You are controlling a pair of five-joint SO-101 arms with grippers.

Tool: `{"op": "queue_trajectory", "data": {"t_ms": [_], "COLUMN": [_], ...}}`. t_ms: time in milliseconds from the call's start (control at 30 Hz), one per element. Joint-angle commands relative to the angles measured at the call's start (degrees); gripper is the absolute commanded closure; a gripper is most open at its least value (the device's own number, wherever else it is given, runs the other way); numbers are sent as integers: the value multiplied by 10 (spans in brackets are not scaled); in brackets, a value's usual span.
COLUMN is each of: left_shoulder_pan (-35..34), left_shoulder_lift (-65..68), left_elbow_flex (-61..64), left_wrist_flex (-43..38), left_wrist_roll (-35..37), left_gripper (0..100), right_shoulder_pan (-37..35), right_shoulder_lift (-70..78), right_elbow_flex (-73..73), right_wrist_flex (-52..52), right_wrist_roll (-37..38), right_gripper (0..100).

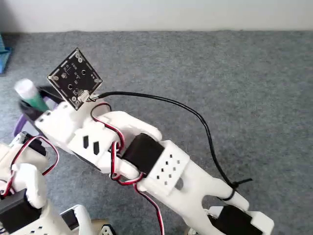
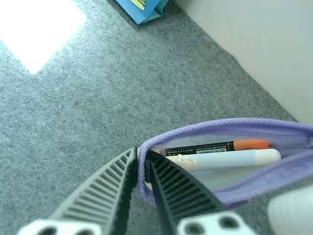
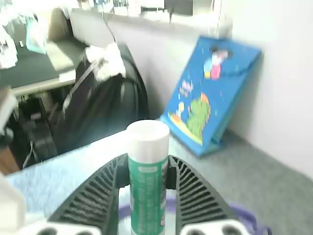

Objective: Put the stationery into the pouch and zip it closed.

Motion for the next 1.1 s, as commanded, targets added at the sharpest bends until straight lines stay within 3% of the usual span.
{"op": "queue_trajectory", "data": {"t_ms": [0,133,400,600,900,1067], "left_shoulder_pan": [0,1,1,2,2,2], "left_shoulder_lift": [8,8,8,8,8,8], "left_elbow_flex": [0,0,0,0,1,1], "left_wrist_flex": [-14,-14,-14,-14,-15,-15], "left_wrist_roll": [4,4,4,4,4,4], "left_gripper": [987,987,987,987,987,987], "right_shoulder_pan": [-7,-12,12,12,42,115], "right_shoulder_lift": [11,43,106,101,52,44], "right_elbow_flex": [-6,-5,-4,-23,-44,-44], "right_wrist_flex": [-70,-88,-96,-54,-9,40], "right_wrist_roll": [39,84,89,90,87,75], "right_gripper": [991,991,980,845,910,913]}}
